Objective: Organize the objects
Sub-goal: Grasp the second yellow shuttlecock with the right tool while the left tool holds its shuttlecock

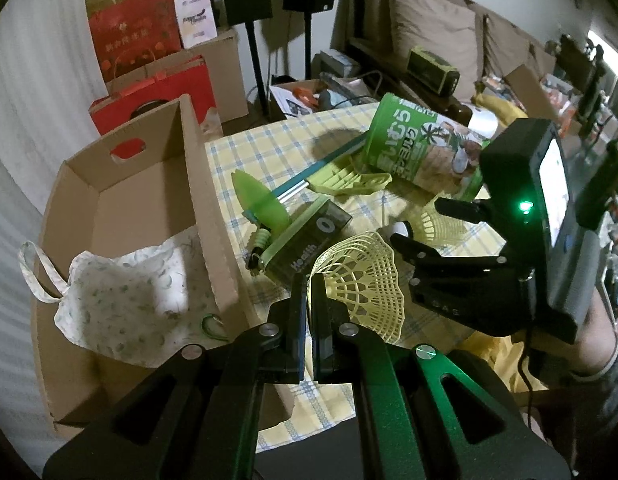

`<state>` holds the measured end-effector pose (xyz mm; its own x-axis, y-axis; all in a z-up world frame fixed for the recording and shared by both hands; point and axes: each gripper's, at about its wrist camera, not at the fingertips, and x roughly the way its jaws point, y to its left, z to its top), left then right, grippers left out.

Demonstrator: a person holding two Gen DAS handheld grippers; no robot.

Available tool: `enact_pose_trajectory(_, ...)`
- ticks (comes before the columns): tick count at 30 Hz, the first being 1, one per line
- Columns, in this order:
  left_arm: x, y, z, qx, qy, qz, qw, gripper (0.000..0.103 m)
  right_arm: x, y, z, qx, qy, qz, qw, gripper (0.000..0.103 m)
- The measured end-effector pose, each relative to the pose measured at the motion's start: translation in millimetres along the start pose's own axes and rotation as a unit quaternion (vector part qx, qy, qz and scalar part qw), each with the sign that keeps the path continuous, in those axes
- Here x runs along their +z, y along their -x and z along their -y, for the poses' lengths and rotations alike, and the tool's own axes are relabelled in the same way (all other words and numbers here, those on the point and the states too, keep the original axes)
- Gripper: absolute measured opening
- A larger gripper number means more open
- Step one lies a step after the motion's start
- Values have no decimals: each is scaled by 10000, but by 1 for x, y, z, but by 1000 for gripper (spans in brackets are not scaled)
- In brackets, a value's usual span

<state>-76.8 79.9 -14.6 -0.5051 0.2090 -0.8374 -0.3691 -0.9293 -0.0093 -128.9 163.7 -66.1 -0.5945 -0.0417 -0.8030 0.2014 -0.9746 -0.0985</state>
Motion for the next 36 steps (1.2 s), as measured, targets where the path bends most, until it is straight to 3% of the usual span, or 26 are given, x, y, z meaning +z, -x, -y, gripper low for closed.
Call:
enact_pose_trajectory(5,-1,-2,-3,-11,25,-33,10000,2,-3,19,6,408,-349,139,9985,63)
enact_pose_trajectory(13,0,-3,-5,-50,108,-26,9999,2,-15,53,30,336,-787,362,9957,63)
enact_pose_trajectory(19,-1,0,-2,-71,109,-25,9999,2,-26,38,51,483,-1249,129,9909,63)
enact_pose_trajectory(28,-2,2,1,-79,83,-16,9999,2,-33,14,53,626,-1373,25,9885,63)
enact_pose_trajectory(29,-2,1,2,-78,84,-28,9999,2,-34,12,53,686,-1398,-3,9878,61)
enact_pose_trajectory(31,-2,1,2,-91,92,-43,9999,2,-36,7,53,864,-1415,-66,9861,28)
enact_pose_trajectory(36,-3,3,3,-132,107,-47,9998,2,-34,4,38,1322,-1249,-70,9833,15)
